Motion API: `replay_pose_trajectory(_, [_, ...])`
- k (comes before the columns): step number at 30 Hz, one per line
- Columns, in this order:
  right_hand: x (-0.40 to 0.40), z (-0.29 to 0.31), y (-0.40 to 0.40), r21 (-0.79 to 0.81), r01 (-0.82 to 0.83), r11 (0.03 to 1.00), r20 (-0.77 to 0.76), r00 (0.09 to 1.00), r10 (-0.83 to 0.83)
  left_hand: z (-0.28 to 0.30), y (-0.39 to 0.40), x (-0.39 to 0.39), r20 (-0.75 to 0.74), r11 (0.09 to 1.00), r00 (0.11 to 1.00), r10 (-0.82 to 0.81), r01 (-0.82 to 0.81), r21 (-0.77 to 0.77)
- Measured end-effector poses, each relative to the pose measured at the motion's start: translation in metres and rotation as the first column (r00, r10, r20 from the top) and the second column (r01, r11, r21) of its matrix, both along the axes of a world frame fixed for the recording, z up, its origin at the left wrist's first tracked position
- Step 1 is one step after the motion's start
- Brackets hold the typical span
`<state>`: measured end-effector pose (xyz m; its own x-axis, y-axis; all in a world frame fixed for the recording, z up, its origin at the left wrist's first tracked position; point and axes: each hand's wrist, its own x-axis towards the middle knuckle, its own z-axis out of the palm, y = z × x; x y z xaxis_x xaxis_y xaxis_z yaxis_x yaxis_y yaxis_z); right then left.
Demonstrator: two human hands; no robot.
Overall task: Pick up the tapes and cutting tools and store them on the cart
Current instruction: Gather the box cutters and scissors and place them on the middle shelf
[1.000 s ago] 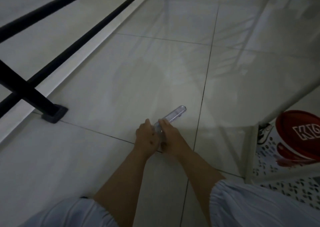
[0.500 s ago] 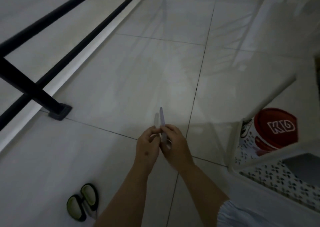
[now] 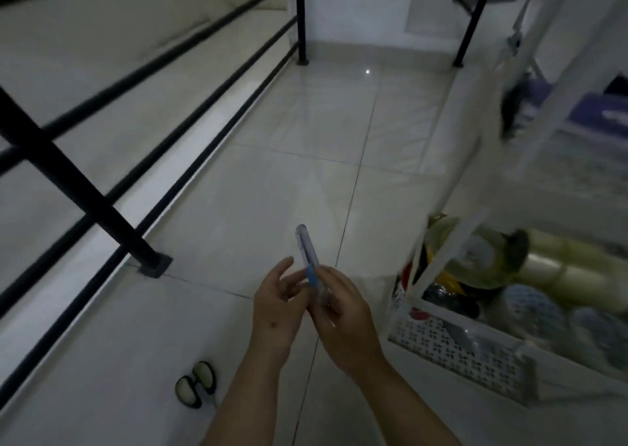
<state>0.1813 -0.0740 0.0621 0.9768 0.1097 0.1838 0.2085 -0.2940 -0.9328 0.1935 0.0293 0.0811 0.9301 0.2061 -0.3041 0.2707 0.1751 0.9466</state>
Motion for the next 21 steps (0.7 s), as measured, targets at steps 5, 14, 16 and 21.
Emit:
replay_pose_trajectory(5, [-0.042, 0.077, -0.026, 0.051, 0.061, 0.997, -0.022, 0.998, -0.060, 0.077, -0.019, -0.025, 0.093, 0.982, 0.979, -0.182, 0.176, 0.067])
replay_pose_trajectory(14, [-0.106, 0.162, -0.091, -0.004, 0.168, 0.986, -0.001, 0.986, -0.168, 0.171, -0.072, -0.062, 0.161, 0.873, 0.859, -0.487, 0.477, 0.100])
replay_pose_trajectory(16, [-0.114, 0.172, -0.106, -0.012, 0.202, 0.979, 0.020, 0.979, -0.202, 0.184, -0.086, -0.062, 0.191, 0.822, 0.800, -0.569, 0.547, 0.158])
replay_pose_trajectory(21, [-0.128, 0.183, -0.139, -0.064, 0.364, 0.929, 0.096, 0.929, -0.358, 0.206, -0.128, -0.067, 0.201, 0.757, 0.732, -0.651, 0.607, 0.243])
